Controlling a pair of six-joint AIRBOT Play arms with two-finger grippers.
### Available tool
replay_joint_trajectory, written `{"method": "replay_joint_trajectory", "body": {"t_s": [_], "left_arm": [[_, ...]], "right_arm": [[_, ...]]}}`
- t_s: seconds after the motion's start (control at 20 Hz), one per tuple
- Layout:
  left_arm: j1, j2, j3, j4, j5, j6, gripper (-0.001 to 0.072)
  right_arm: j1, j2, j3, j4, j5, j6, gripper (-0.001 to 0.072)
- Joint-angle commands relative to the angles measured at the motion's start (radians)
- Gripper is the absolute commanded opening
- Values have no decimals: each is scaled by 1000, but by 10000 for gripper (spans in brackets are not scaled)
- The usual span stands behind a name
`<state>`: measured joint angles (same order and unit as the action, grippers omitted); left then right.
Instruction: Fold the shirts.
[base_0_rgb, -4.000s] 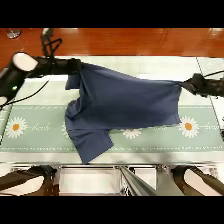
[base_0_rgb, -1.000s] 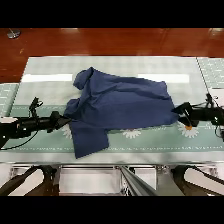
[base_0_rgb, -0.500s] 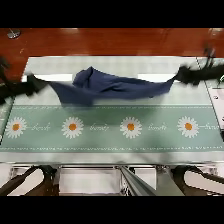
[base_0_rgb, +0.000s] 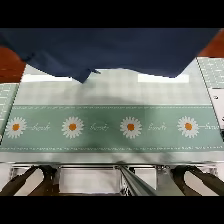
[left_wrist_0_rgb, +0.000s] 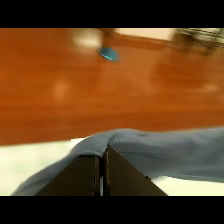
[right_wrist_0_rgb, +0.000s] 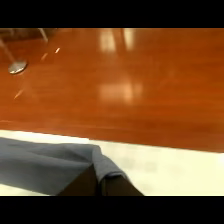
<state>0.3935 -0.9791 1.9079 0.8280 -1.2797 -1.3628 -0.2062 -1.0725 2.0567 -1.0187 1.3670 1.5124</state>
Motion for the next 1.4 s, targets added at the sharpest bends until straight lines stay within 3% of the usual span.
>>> {"method": "replay_joint_trajectory", "body": {"t_s": [0.0,0.2,0.45,0.6,0.7,0.8,1.0,1.15,1.35], "left_arm": [[-8,145,120,341,-24,-90,18],[-233,272,120,599,-46,-91,17],[-621,310,53,922,-215,-130,17],[-676,277,-68,990,-251,-168,18],[-674,235,-169,987,-246,-208,18],[-674,170,-260,986,-212,-254,19],[-653,-23,-403,986,-25,-313,19],[-595,-229,-410,969,143,-353,19],[-460,-492,-346,698,282,-353,20]], "right_arm": [[2,182,33,-119,98,14,26],[2,318,33,-195,177,29,26],[2,362,13,-195,394,62,26],[2,362,-159,-190,449,63,26],[2,362,-320,-179,384,61,26],[2,358,-505,-152,219,43,26],[2,227,-769,-105,-56,-20,26],[2,3,-782,-44,-224,-82,26],[3,-346,-674,69,-350,-100,25]]}}
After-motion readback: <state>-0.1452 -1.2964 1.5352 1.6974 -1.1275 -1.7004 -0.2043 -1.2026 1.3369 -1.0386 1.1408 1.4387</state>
